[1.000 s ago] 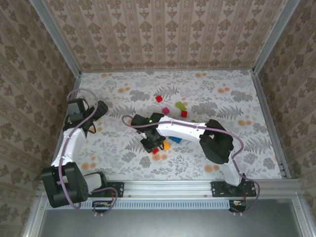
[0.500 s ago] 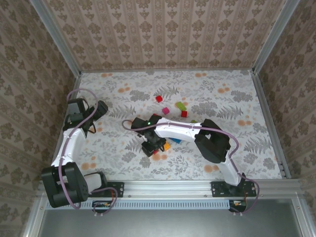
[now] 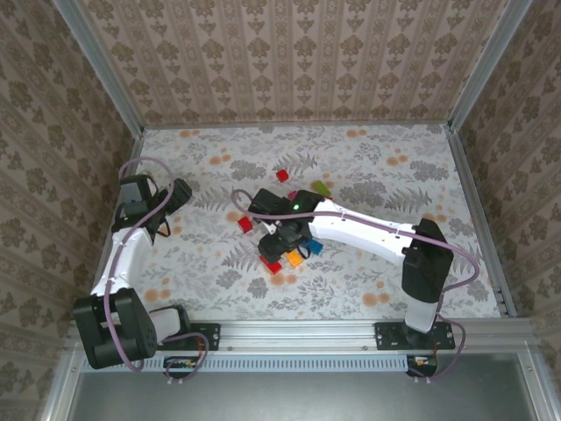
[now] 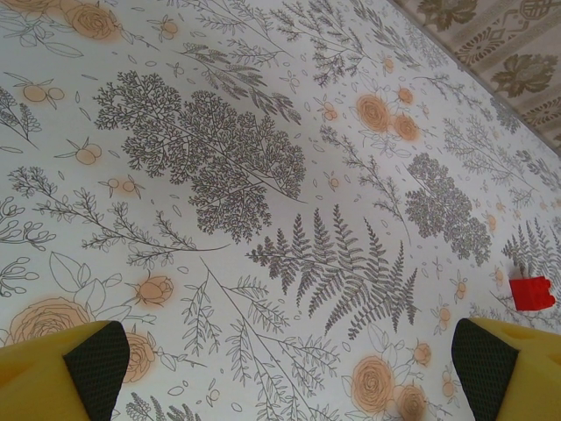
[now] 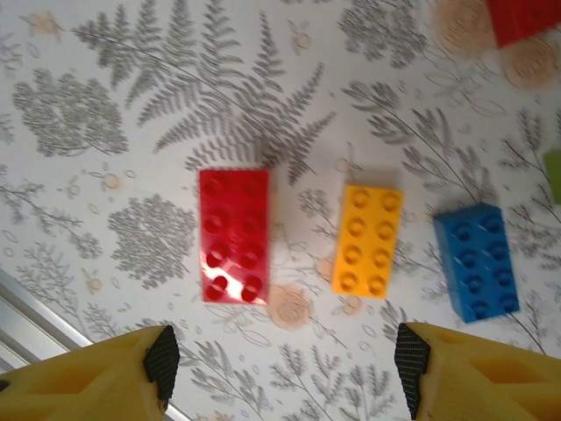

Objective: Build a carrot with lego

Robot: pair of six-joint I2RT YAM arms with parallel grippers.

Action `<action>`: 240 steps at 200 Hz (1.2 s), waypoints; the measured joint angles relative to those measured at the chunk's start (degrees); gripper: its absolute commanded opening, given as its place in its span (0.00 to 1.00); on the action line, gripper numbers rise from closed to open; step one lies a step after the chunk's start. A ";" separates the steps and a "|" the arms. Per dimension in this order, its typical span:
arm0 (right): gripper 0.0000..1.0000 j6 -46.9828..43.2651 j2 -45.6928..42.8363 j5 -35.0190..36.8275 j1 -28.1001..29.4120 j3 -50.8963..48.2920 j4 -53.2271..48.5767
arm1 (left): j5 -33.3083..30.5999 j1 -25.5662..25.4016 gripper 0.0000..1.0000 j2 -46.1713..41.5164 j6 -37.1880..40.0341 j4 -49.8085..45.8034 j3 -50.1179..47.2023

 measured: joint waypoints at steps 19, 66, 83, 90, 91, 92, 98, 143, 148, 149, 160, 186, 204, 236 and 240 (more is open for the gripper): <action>0.66 0.00 0.04 0.24 -1.62 -2.71 0.37 | 0.17 0.00 0.99 0.00 0.00 0.00 0.00; 0.61 -0.39 4.68 -0.24 -4.26 -6.21 2.91 | 0.42 0.00 0.99 0.00 0.00 0.00 0.00; 0.60 -0.87 6.64 -0.68 -4.70 -6.29 3.91 | 0.42 0.00 0.99 0.00 0.00 0.00 0.00; 0.59 -1.05 7.34 -0.85 -4.83 -6.29 4.39 | 0.42 0.00 0.99 0.00 0.00 0.00 0.00; 0.59 -1.07 7.41 -0.85 -4.83 -6.29 4.44 | 0.42 0.00 0.99 0.00 0.00 0.00 0.00; 0.59 -1.09 7.56 -0.90 -4.87 -6.29 4.57 | 0.42 0.00 0.99 0.00 0.00 0.00 0.00; 0.58 -1.14 8.13 -1.01 -4.96 -6.29 4.92 | 0.42 0.00 0.99 0.00 0.00 0.00 0.04; 0.56 -1.36 10.75 -2.25 -5.79 -6.29 6.45 | 0.44 -0.11 0.99 0.13 0.00 0.00 0.74; 0.56 -1.36 10.93 -2.29 -5.86 -6.29 6.49 | 0.42 -0.15 0.99 0.20 0.02 0.00 0.74; 0.55 -1.36 10.97 -2.29 -5.88 -6.29 6.49 | 0.44 -0.17 0.99 0.20 0.00 0.00 0.74; 0.55 -1.49 11.39 -2.49 -6.05 -6.29 6.56 | 0.44 -0.26 0.99 0.37 0.00 0.00 0.74; 0.52 -1.55 12.26 -3.10 -6.23 -6.29 7.08 | 0.44 -0.31 0.99 0.74 0.00 0.00 0.74; 0.49 -1.53 12.74 -3.48 -6.23 -6.29 7.56 | 0.44 -0.31 0.99 0.96 0.00 0.00 0.74; 0.42 -1.68 12.96 -3.67 -6.23 -6.29 7.78 | 0.44 -0.31 0.99 0.96 0.02 0.00 0.74; 0.41 -1.73 12.96 -3.72 -6.23 -6.29 7.78 | 0.44 -0.31 0.99 0.96 0.02 0.00 0.74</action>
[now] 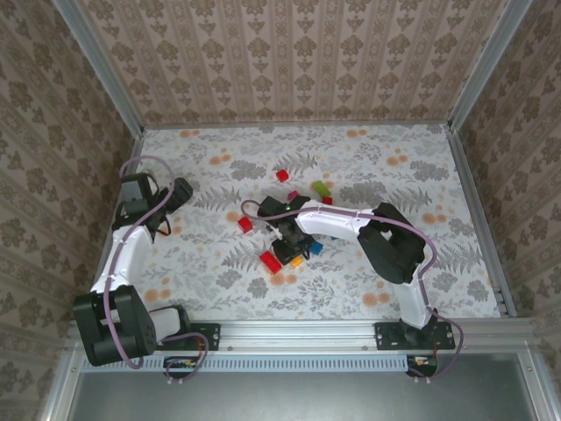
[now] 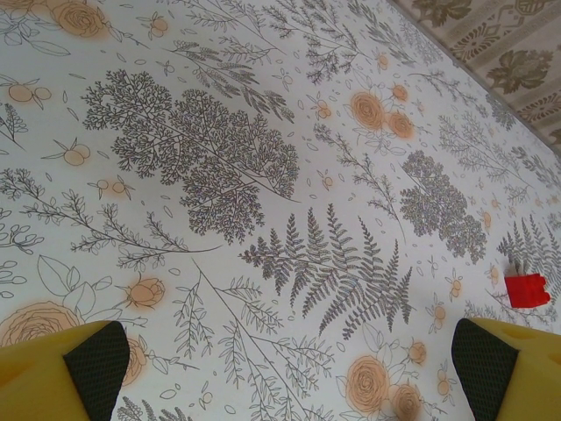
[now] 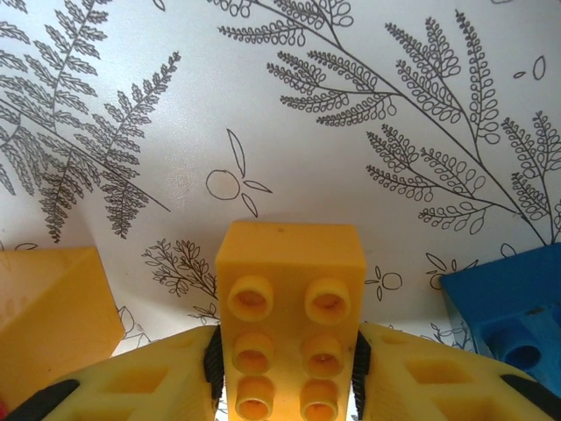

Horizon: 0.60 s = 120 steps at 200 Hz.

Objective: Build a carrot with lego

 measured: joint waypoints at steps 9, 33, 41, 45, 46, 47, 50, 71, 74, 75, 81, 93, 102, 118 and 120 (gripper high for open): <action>0.40 0.02 0.00 -0.02 -0.02 0.00 -0.02 | 0.00 0.00 0.99 0.00 -0.02 0.00 0.00; 0.37 0.00 -0.22 0.02 0.00 0.00 -0.09 | 0.00 0.00 0.99 0.00 -0.02 0.00 0.00; 0.37 0.02 -0.50 0.13 -0.02 0.00 -0.24 | 0.00 0.00 0.99 0.02 -0.02 0.00 0.00; 0.37 0.02 -0.63 0.20 0.00 0.00 -0.37 | 0.00 0.00 0.99 0.04 -0.02 0.00 0.00; 0.37 0.02 -0.76 0.24 -0.02 0.00 -0.44 | 0.00 0.00 0.99 0.04 0.00 0.00 0.00; 0.37 0.02 -0.83 0.26 0.00 0.00 -0.46 | 0.00 0.00 0.99 0.07 0.00 0.00 0.00; 0.37 0.02 -0.98 0.28 0.00 0.00 -0.57 | 0.00 0.00 0.99 0.09 -0.02 0.00 0.00; 0.36 0.02 -3.69 0.74 0.00 0.04 -2.10 | 0.00 0.00 0.99 0.15 -0.02 0.00 0.00; 0.36 0.02 -4.28 0.81 0.00 0.11 -2.43 | 0.00 0.00 0.99 0.15 0.00 0.00 0.00; 0.36 0.02 -4.42 0.85 0.00 0.13 -2.49 | 0.00 0.00 0.99 0.15 -0.02 0.00 0.00; 0.36 0.02 -5.46 0.96 0.00 0.31 -3.10 | 0.00 0.00 0.99 0.15 0.00 0.00 0.00; 0.36 0.02 -7.39 1.18 0.09 1.09 -4.24 | 0.00 0.00 0.99 0.15 -0.02 0.00 0.00; 0.36 0.02 -8.39 1.29 0.24 1.99 -5.01 | 0.00 0.00 0.99 0.15 0.00 0.00 0.00; 0.36 0.02 -9.49 1.31 0.72 3.74 -5.77 | 0.00 -0.02 0.99 0.15 -0.02 0.00 0.00; 0.36 0.02 -9.55 1.29 0.79 3.93 -5.81 | 0.00 -0.02 0.99 0.15 -0.02 0.00 0.00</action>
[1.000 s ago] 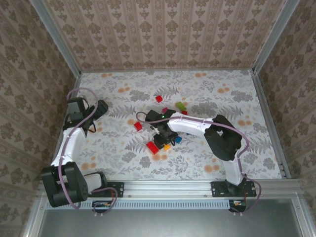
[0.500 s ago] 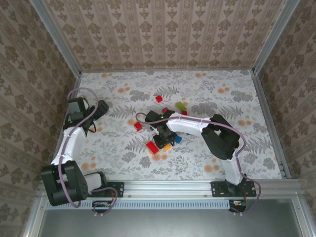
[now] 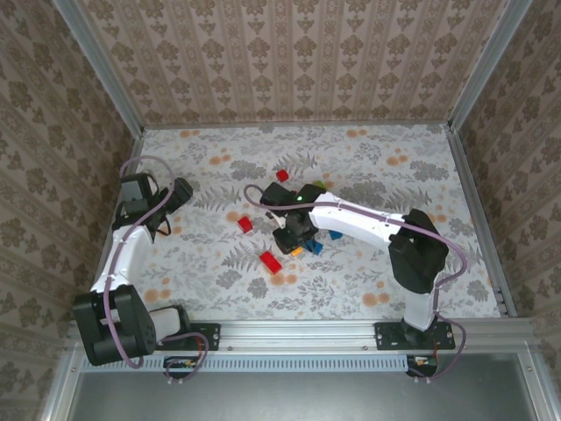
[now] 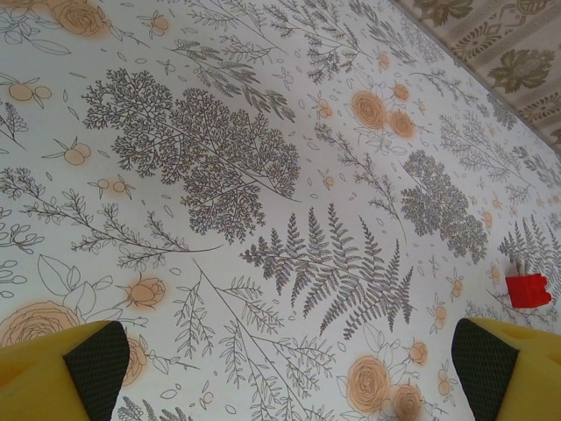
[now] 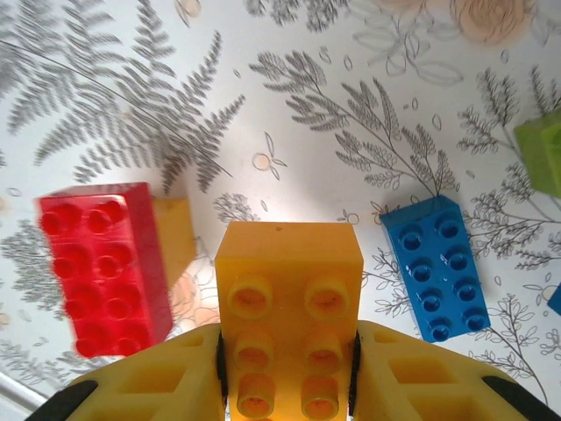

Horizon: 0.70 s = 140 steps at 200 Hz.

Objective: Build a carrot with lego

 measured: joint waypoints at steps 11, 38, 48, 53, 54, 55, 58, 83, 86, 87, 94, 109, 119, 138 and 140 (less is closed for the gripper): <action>0.36 0.02 -0.09 -0.02 0.66 0.96 -0.37 | 0.00 0.02 0.99 0.00 0.02 0.00 0.00; 0.35 0.24 0.31 -0.33 2.91 2.38 -1.16 | 0.00 0.00 0.99 0.00 0.02 0.00 0.00; 0.35 0.28 0.76 -0.59 3.58 3.15 -1.40 | 0.00 0.00 0.99 0.00 0.02 0.00 0.00; 0.35 0.37 0.98 -0.68 3.91 3.48 -1.42 | 0.00 0.02 0.99 0.00 0.02 0.00 0.00; 0.35 0.39 1.01 -0.68 3.93 3.52 -1.42 | 0.00 0.00 0.99 0.00 0.00 0.00 0.00; 0.35 0.44 1.09 -0.74 4.02 3.58 -1.40 | 0.00 0.00 0.99 0.00 0.02 0.00 0.00; 0.35 0.44 1.22 -0.85 4.20 3.74 -1.40 | 0.00 0.00 0.99 0.00 0.00 0.00 0.00; 0.35 0.66 2.40 -1.14 5.31 4.68 -1.79 | 0.00 0.00 0.99 0.00 0.02 0.00 0.00; 0.35 0.66 2.54 -1.11 5.42 4.74 -1.84 | 0.00 0.00 0.99 0.00 0.02 0.00 0.00; 0.35 0.66 2.58 -1.14 5.44 4.76 -1.84 | 0.00 0.02 0.99 0.00 0.00 0.00 0.00; 0.35 0.66 2.97 -1.14 5.64 4.98 -1.86 | 0.00 0.00 0.99 0.00 0.02 0.00 0.00; 0.35 0.66 3.85 -1.14 5.92 5.40 -1.86 | 0.00 0.00 0.99 0.00 0.02 0.00 0.00; 0.35 0.66 4.35 -1.11 5.95 5.64 -1.97 | 0.00 0.00 0.99 0.00 0.02 0.00 0.00; 0.35 0.66 5.33 -1.14 6.01 6.25 -2.12 | 0.00 0.00 0.99 0.00 0.02 0.00 0.00; 0.35 0.66 5.38 -1.14 6.01 6.29 -2.14 | 0.00 0.00 0.99 0.00 0.02 0.00 0.00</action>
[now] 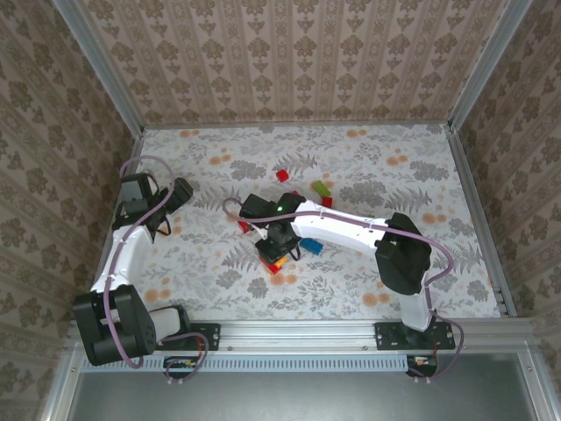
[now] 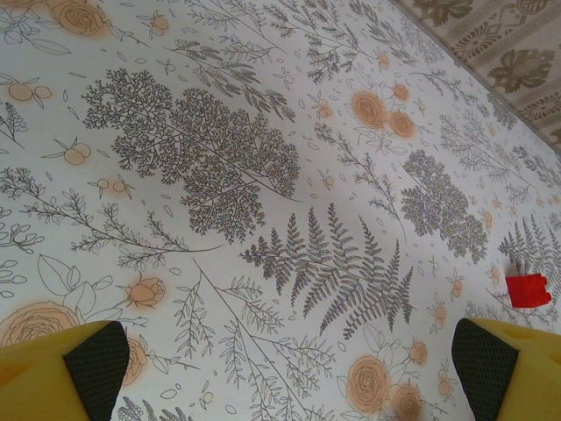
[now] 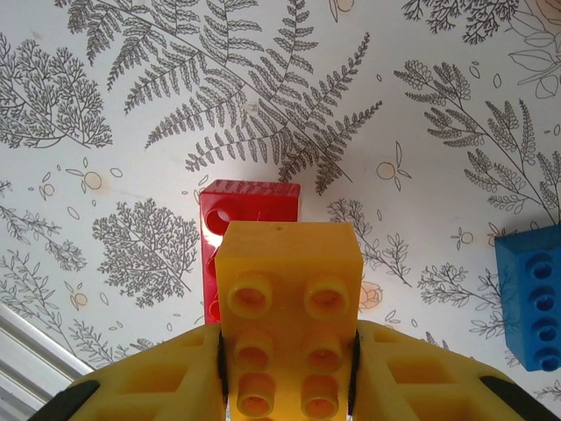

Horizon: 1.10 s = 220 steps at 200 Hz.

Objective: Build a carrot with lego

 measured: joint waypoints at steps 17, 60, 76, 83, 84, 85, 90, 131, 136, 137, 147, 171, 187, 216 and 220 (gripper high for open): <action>0.35 0.00 0.50 0.00 0.02 0.76 -0.15 | 0.00 0.00 0.99 0.00 0.00 0.00 0.00; 0.35 0.00 1.36 0.00 0.35 2.19 -0.22 | 0.00 0.00 0.99 0.00 0.00 0.00 0.00; 0.35 0.00 1.75 0.02 0.50 2.40 -0.63 | 0.00 0.00 0.99 0.00 0.00 0.00 0.00; 0.35 0.00 1.92 0.00 0.55 2.47 -0.76 | 0.00 0.00 0.99 0.00 0.00 0.00 0.00; 0.35 0.00 1.97 0.00 0.55 2.49 -0.81 | 0.00 0.00 0.99 0.00 -0.02 0.00 0.00; 0.35 0.00 1.99 0.00 0.57 2.49 -0.83 | 0.00 0.00 0.99 0.00 0.00 0.00 0.00; 0.35 0.00 2.14 0.00 0.57 2.58 -0.98 | 0.00 0.00 0.99 0.00 -0.02 0.00 0.00; 0.35 0.00 3.06 0.00 0.76 2.73 -1.79 | 0.00 0.00 0.99 0.00 0.00 0.00 0.00; 0.35 0.00 3.08 0.00 0.79 2.80 -1.95 | 0.00 0.00 0.99 0.00 0.00 0.00 0.00; 0.35 0.00 3.10 0.00 0.79 2.82 -1.97 | 0.00 0.00 0.99 0.00 0.00 0.00 0.00; 0.35 0.00 3.10 0.00 0.79 2.82 -2.08 | 0.00 0.00 0.99 0.00 -0.02 0.00 0.00; 0.35 0.00 3.41 0.00 0.94 3.23 -2.47 | 0.00 0.00 0.99 0.00 0.00 0.00 0.00; 0.35 0.00 3.74 -0.02 1.01 3.69 -2.64 | 0.00 0.00 0.99 0.00 0.00 0.00 0.00; 0.35 0.00 3.74 -0.20 1.14 3.74 -2.67 | 0.00 0.00 0.99 0.00 -0.02 0.00 0.00; 0.36 0.00 3.74 -0.20 1.14 3.74 -2.67 | 0.00 0.00 0.99 0.00 0.00 0.00 0.00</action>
